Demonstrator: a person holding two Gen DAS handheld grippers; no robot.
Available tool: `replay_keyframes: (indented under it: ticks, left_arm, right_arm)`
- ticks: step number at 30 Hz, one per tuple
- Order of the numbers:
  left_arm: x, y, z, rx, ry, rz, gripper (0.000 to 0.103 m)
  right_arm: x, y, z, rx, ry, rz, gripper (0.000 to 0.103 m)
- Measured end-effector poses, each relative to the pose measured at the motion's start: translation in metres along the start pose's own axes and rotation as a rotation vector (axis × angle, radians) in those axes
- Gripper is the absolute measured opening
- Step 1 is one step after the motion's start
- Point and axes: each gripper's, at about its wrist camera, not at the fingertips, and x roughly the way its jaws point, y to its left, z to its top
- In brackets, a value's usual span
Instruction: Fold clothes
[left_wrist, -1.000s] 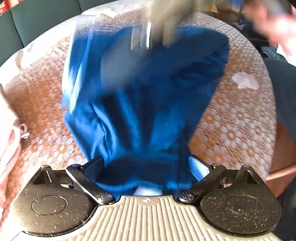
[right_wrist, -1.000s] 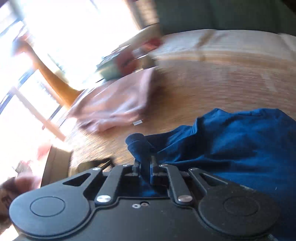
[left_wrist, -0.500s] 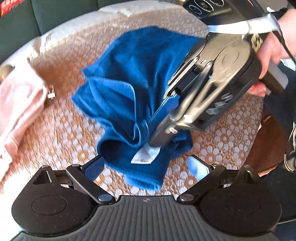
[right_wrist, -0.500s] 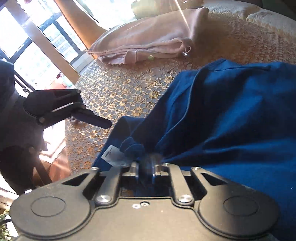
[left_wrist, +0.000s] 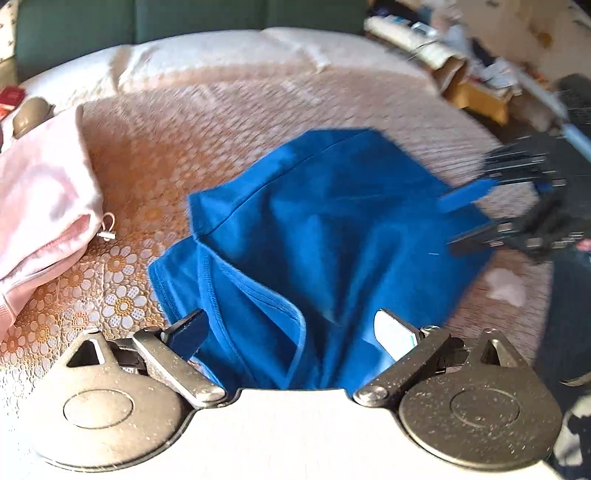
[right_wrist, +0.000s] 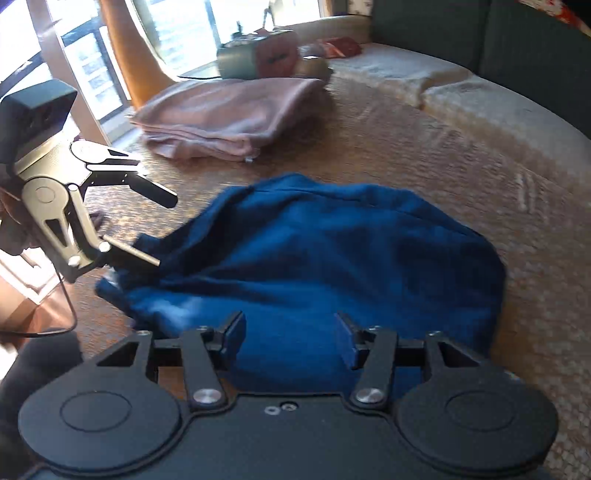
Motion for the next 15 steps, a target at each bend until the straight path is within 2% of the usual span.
replay_keyframes:
  ticks: [1, 3, 5, 6, 7, 9, 12, 15]
  left_arm:
    - [0.005, -0.002, 0.001, 0.001, 0.014, 0.009, 0.070]
    - [0.007, -0.006, 0.000, -0.003, 0.030, 0.010, 0.057]
    - [0.008, -0.010, -0.001, -0.005, 0.037, 0.009, 0.053]
    - [0.008, -0.011, -0.001, -0.003, 0.038, 0.007, 0.046]
    - [0.009, -0.012, -0.002, -0.007, 0.045, 0.009, 0.034]
    - [0.010, -0.013, -0.002, -0.018, 0.052, 0.011, 0.029]
    - [0.008, -0.013, -0.005, -0.045, 0.038, 0.006, 0.007]
    - [0.006, -0.010, -0.012, -0.101, 0.014, -0.016, 0.001]
  right_arm:
    - [-0.001, -0.003, -0.002, 0.002, -0.001, -0.010, 0.103]
    - [-0.004, -0.009, -0.006, 0.002, -0.005, -0.029, 0.103]
    - [-0.003, -0.010, -0.009, -0.014, -0.020, -0.046, 0.103]
    - [-0.002, -0.009, -0.009, -0.021, -0.027, -0.050, 0.103]
    - [-0.001, -0.008, -0.009, -0.027, -0.037, -0.055, 0.103]
    - [0.004, -0.007, -0.008, -0.034, -0.042, -0.058, 0.103]
    - [0.010, -0.004, -0.006, -0.053, -0.050, -0.079, 0.103]
    - [0.012, -0.003, -0.007, -0.061, -0.050, -0.081, 0.103]
